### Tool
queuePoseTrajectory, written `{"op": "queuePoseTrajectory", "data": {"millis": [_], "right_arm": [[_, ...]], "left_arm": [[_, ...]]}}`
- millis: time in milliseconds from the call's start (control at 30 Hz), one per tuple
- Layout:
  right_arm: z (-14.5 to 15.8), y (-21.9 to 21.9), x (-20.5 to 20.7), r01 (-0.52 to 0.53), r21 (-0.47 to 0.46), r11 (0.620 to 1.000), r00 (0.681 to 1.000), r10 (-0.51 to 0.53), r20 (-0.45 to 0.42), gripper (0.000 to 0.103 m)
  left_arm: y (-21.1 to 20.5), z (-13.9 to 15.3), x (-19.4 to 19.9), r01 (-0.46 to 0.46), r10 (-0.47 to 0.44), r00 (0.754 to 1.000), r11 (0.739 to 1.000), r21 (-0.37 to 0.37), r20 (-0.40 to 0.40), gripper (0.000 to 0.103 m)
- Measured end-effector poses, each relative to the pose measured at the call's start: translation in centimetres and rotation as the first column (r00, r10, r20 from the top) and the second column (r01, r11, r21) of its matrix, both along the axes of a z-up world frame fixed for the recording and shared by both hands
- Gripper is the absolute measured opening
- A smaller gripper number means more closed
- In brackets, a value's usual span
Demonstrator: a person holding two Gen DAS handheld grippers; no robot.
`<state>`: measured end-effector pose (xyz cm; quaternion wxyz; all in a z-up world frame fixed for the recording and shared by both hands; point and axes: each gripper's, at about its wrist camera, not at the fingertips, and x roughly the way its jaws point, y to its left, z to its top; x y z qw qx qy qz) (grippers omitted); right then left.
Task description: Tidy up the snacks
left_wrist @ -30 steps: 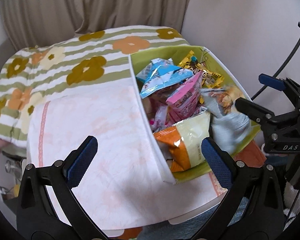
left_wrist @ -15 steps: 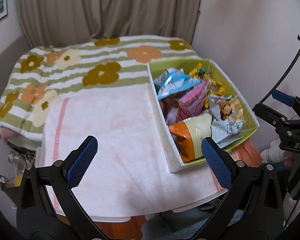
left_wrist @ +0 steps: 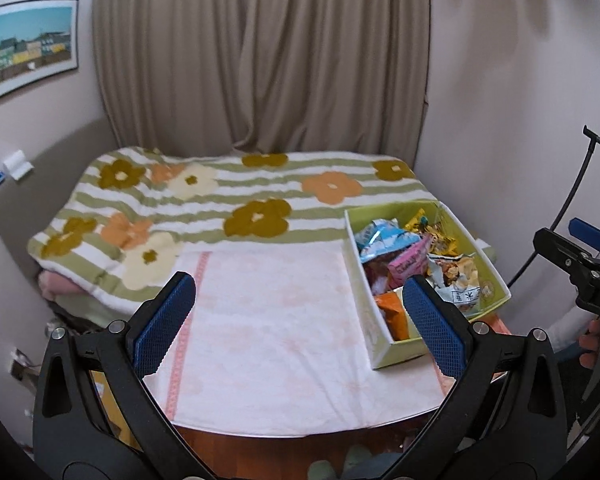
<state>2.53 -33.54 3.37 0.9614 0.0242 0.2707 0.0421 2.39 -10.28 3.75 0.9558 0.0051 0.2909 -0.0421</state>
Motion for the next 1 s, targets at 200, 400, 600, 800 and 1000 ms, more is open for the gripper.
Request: {"op": "queuePoseTrajectory", "data": {"millis": [200,400,600,800,1000], "right_arm": [[0.2,1.1,-1.8,0.020,-0.035,0.999,0.999,-0.018,0.039,0.103],[0.1,1.4,-2.4,0.028,-0.035,0.999,0.998,-0.026,0.053,0.103],[0.2,1.5,-2.6,0.025,-0.042,0.999,0.998,-0.023,0.053,0.103],[0.0,1.5,-2.5,0.025,-0.041,0.999,0.999,-0.023,0.048,0.103],[-0.2,1.0,-2.4,0.033,-0.034,0.999,0.999,-0.031,0.042,0.103]], "left_arm": [[0.8,0.1,-2.0,-0.016,0.016,0.999,1.000,0.005,0.037,0.103],[1.0,0.2,-3.0,-0.018,0.018,0.998,1.000,-0.008,0.058,0.103],[0.9,0.6,-3.2,-0.023,0.024,0.997,1.000,-0.016,0.077,0.103],[0.8,0.6,-3.3,-0.023,0.024,0.997,1.000,-0.014,0.076,0.103],[0.5,0.5,-3.0,-0.020,0.021,0.997,1.000,-0.017,0.073,0.103]]}}
